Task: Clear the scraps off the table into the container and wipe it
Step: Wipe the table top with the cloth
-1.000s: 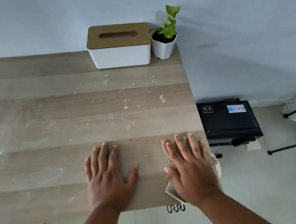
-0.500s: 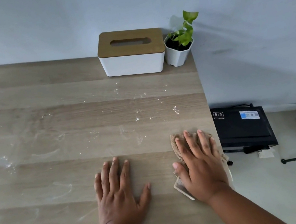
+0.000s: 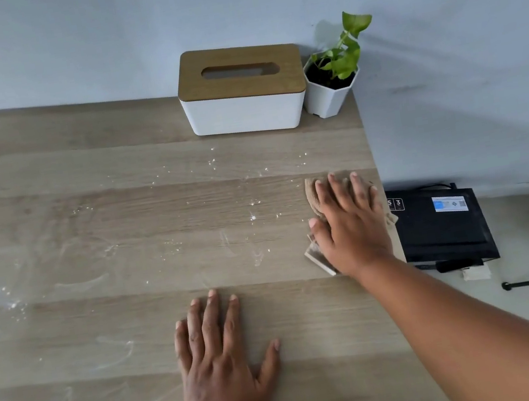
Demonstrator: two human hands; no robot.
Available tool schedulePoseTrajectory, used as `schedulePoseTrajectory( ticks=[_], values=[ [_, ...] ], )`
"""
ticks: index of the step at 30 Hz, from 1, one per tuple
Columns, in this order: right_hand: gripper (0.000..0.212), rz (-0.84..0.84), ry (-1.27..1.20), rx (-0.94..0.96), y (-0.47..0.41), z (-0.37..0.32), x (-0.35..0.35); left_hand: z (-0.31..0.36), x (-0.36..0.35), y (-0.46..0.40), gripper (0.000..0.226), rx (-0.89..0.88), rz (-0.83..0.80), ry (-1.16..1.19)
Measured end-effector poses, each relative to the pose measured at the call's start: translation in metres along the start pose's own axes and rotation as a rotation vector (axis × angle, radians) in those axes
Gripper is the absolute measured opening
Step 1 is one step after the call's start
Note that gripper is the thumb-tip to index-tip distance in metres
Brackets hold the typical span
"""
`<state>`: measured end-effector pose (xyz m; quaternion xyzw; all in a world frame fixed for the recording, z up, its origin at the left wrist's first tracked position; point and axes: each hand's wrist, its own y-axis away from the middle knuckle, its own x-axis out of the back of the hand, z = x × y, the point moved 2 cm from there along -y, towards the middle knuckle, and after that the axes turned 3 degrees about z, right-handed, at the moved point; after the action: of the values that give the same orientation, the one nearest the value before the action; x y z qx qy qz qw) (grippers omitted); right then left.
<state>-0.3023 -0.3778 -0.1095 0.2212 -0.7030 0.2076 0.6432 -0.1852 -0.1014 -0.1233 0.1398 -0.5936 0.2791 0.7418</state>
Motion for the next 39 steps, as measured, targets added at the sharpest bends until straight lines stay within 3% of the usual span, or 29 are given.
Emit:
schedulePoseTrajectory(
  ticks=[14, 30, 39],
  values=[
    [0.067, 0.013, 0.001, -0.028, -0.100, 0.003, -0.001, -0.001, 0.001, -0.001, 0.091, -0.004, -0.032, -0.017],
    [0.067, 0.008, -0.075, -0.047, -0.100, 0.003, -0.004, -0.002, 0.002, -0.001, 0.091, 0.031, -0.065, -0.021],
    [0.066, 0.009, -0.090, -0.043, -0.046, -0.009, -0.005, -0.001, 0.005, -0.002, 0.090, 0.040, -0.070, -0.011]
  ],
)
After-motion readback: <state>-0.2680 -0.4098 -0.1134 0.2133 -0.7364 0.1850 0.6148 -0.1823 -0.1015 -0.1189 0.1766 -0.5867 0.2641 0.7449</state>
